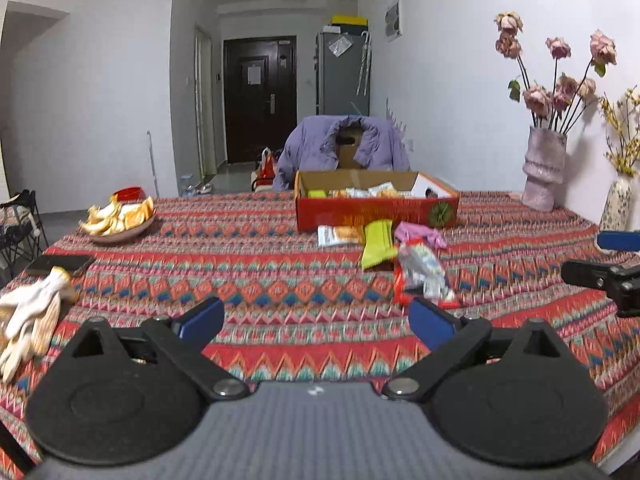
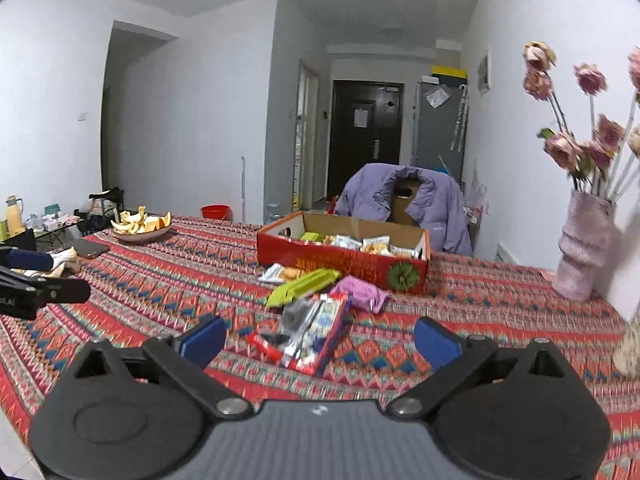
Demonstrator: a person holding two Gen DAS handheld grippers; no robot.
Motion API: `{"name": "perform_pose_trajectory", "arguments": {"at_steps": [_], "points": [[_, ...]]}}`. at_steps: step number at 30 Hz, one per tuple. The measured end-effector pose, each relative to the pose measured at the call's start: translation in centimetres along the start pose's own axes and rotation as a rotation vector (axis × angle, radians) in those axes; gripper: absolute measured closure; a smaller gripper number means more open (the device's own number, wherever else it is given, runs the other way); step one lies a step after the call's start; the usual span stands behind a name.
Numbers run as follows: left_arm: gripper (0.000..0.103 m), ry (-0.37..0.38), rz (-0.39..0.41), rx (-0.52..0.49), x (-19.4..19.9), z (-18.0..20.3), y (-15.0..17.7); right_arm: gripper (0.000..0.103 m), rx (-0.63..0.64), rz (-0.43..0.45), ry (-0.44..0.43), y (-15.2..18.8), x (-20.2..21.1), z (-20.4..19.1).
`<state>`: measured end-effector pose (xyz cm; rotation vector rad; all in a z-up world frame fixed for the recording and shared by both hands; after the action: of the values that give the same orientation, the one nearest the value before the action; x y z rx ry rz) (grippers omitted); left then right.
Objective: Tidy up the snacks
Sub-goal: 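Withdraw both tools from the box back toward the snack pile, then grasp a white cracker packet with the left tool while the right tool grasps a pink bag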
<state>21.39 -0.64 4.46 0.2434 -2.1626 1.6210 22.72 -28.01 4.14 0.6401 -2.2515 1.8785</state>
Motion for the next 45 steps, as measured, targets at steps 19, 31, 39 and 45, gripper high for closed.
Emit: {"name": "perform_pose_trajectory", "arguments": {"at_steps": [19, 31, 39, 45], "points": [[0.002, -0.003, -0.075, 0.021, -1.3, -0.1, 1.7, 0.002, -0.034, -0.101, 0.048, 3.6, -1.1, 0.9], [0.002, 0.043, -0.119, 0.022, -5.2, -0.2, 0.0, 0.002, -0.046, -0.163, 0.039, 2.0, -4.8, 2.1], [0.002, 0.093, -0.136, 0.007, -9.3, 0.8, -1.9, 0.002, -0.100, -0.172, 0.049, 0.1, -8.3, 4.2], [0.002, 0.201, -0.147, 0.011, -13.3, 1.7, -4.4, 0.002, -0.060, -0.197, 0.050, -1.9, -12.1, 5.5]]}}
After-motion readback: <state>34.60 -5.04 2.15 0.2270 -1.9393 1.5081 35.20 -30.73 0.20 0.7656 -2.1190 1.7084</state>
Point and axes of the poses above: each gripper's, at about its wrist camera, not at the fingertips, and x roughly against the way its jaws point, z to its right, y to its underside, the point moved 6 cm from there along -x, roughly the way its jaws point, and after that the axes turned 14 degrees about -x, right-handed, at the moved point
